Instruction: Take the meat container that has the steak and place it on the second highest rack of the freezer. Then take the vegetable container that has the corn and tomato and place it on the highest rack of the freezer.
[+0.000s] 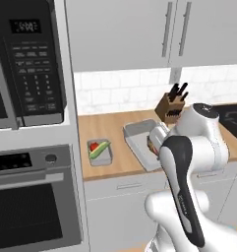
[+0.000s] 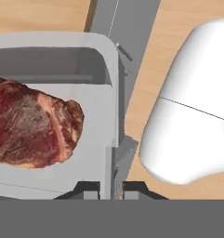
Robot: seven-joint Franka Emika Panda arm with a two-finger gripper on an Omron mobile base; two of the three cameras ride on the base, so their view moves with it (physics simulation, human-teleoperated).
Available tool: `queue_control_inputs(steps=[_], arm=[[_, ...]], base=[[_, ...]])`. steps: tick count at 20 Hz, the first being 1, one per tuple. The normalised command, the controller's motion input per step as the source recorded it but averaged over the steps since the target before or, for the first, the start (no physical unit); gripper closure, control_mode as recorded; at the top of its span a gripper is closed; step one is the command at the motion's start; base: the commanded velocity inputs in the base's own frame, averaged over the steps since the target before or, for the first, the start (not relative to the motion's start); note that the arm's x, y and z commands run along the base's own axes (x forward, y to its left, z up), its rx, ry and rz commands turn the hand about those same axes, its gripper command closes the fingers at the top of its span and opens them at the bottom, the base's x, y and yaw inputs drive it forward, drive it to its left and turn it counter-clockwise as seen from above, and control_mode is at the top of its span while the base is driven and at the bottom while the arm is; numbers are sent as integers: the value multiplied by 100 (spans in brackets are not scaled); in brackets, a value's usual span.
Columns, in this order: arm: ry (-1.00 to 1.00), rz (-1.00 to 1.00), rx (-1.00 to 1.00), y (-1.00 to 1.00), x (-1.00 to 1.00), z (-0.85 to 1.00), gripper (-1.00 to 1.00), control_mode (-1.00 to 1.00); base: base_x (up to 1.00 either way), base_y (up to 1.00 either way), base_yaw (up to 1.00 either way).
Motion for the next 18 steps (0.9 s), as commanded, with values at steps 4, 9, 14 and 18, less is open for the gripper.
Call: queue_control_inputs(steps=[4, 9, 14, 18], arm=[[0, 0, 0, 0, 0, 0, 100, 100], [0, 0, 0, 0, 0, 0, 100, 100], [0, 0, 0, 0, 0, 0, 100, 100], [0, 0, 0, 0, 0, 0, 100, 100]], base=[[-90, 0, 0], [-55, 13, 16], [-8, 23, 66], [11, 38, 82]])
